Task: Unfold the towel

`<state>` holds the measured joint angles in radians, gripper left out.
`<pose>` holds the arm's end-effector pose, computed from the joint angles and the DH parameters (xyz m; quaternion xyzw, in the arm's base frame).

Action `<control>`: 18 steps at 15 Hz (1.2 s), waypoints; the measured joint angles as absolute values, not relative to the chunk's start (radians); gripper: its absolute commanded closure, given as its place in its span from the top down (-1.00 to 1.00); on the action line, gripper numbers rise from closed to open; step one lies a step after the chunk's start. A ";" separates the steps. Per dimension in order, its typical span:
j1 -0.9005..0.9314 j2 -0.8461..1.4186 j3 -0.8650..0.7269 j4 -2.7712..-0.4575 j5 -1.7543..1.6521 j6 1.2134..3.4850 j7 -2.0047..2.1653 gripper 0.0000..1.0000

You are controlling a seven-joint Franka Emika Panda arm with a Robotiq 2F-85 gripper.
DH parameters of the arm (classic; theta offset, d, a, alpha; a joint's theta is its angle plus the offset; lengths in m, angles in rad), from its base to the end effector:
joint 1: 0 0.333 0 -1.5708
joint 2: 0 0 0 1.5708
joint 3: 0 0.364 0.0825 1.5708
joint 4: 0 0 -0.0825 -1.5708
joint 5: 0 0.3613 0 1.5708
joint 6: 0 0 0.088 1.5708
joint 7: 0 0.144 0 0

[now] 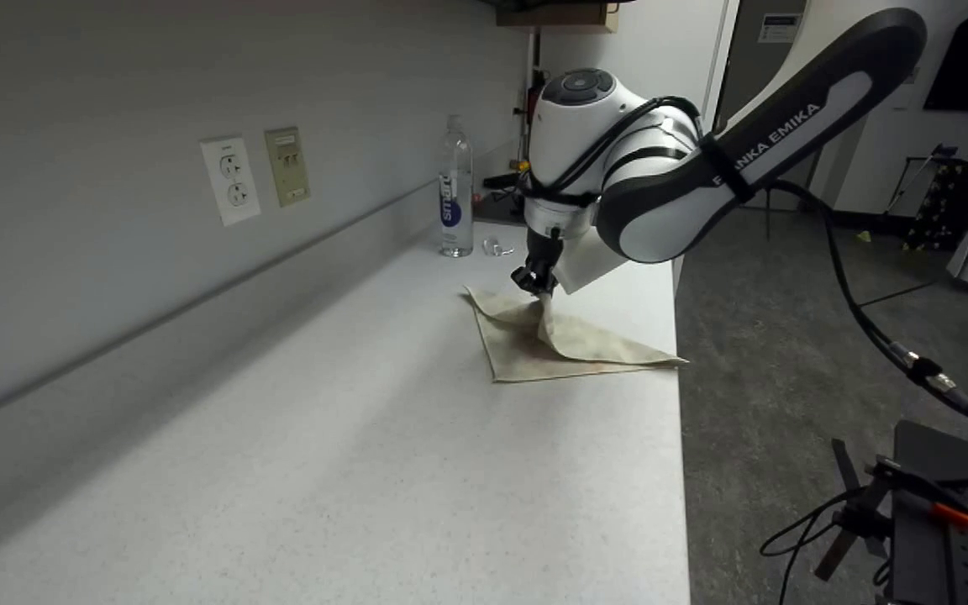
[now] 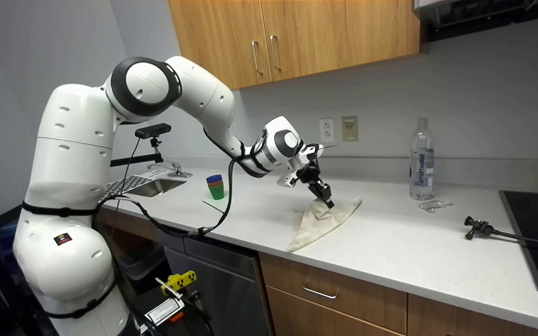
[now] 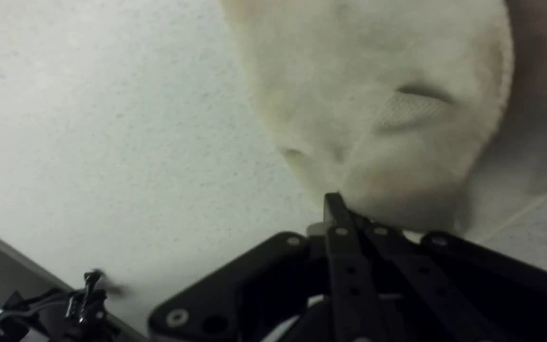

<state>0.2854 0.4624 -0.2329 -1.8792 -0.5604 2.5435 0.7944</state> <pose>0.6676 0.0446 0.3147 0.9606 -0.1302 0.1787 0.1685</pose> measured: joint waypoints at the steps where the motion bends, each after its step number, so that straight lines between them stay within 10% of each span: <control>1: 0.286 0.458 -0.250 -1.878 -0.614 2.544 0.805 -0.99; 13: 0.205 0.473 -0.296 -1.821 -1.107 2.541 0.991 -0.99; 14: 0.194 0.477 -0.293 -1.814 -1.137 2.540 1.004 -0.47; 18: 0.144 0.494 -0.264 -1.794 -1.172 2.512 1.023 0.00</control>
<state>0.1439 0.4943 -0.2641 -1.7936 -1.1724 2.5116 1.0232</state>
